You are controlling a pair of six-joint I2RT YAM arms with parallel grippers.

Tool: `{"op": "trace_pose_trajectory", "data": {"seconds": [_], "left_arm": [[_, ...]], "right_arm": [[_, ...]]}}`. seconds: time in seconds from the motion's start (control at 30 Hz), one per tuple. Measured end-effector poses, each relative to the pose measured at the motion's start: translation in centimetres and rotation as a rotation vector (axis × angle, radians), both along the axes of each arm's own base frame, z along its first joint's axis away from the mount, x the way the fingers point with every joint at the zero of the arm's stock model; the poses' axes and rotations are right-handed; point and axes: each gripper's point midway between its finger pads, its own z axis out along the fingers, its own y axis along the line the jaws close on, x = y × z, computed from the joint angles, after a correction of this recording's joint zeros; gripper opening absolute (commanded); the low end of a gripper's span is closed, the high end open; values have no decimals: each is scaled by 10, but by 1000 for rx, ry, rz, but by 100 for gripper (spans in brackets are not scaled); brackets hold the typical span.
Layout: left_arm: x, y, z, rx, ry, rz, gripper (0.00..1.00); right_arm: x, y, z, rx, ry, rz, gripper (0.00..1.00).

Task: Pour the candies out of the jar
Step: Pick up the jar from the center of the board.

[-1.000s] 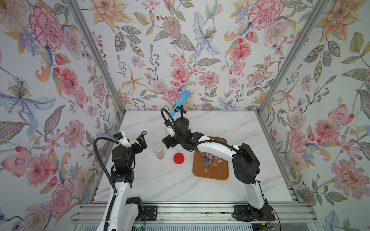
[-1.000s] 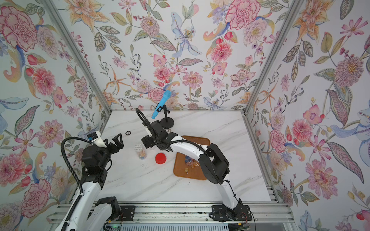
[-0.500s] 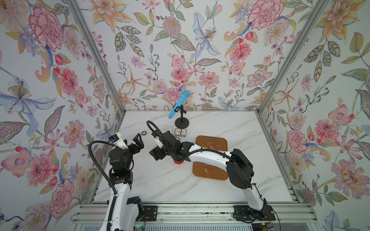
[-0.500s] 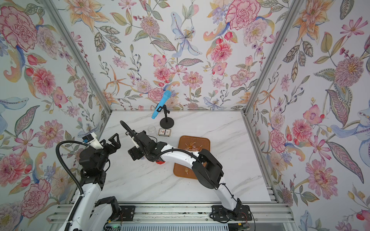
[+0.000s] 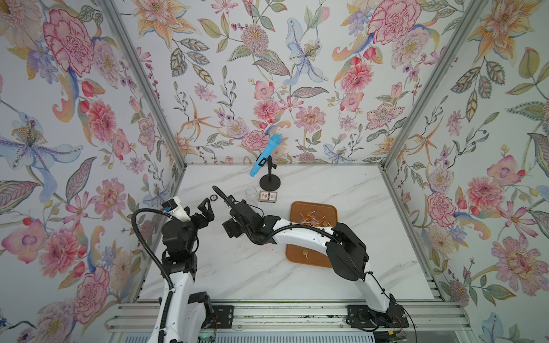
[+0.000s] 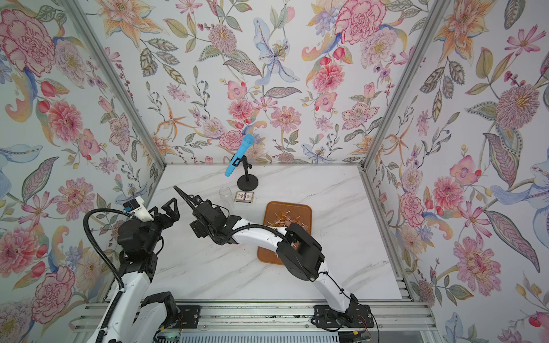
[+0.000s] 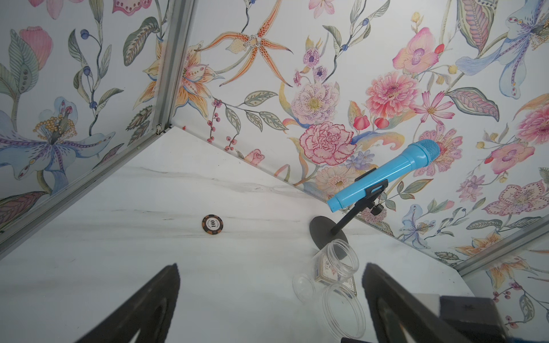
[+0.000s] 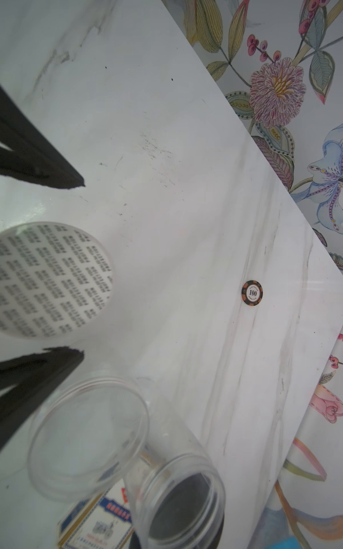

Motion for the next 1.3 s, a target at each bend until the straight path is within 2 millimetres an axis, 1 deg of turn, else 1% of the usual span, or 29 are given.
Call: {"op": "trace_pose_trajectory", "data": {"seconds": [0.17, 0.23, 0.27, 0.4, 0.63, 0.77, 0.97, 1.07, 1.17, 1.23, 1.3], "left_arm": [[0, 0, 0, 0, 1, 0, 99], [2, 0, -3, -2, 9, 0, 99], [2, 0, -6, -4, 17, 0, 99], [4, 1, -12, -16, 34, 5, 99], [3, 2, -12, -22, 24, 11, 99], [5, -3, -10, -22, 8, -23, 99], [8, -9, -22, -33, 46, -62, 99], [9, -13, -22, -36, 46, -85, 99], [9, -17, -19, -36, 32, -108, 99], [9, -21, -15, -36, 17, -130, 99], [9, -25, -10, -41, -3, -155, 99]], "right_arm": [[4, -4, -5, 8, 25, -14, 75], [6, -5, -5, 13, 28, -21, 71], [6, -5, -6, 15, 31, -23, 70], [6, -7, -11, 17, 43, -29, 71], [5, -10, -20, 8, 56, -37, 70], [5, -10, -20, 14, 55, -38, 55], [6, -8, -19, 32, 67, -26, 48], [5, -9, -18, 40, 83, -7, 46], [-1, -17, -11, 51, 109, 20, 44], [-4, -27, 3, 75, 125, 37, 44], [-3, -37, 26, 119, 134, 51, 44]]}}
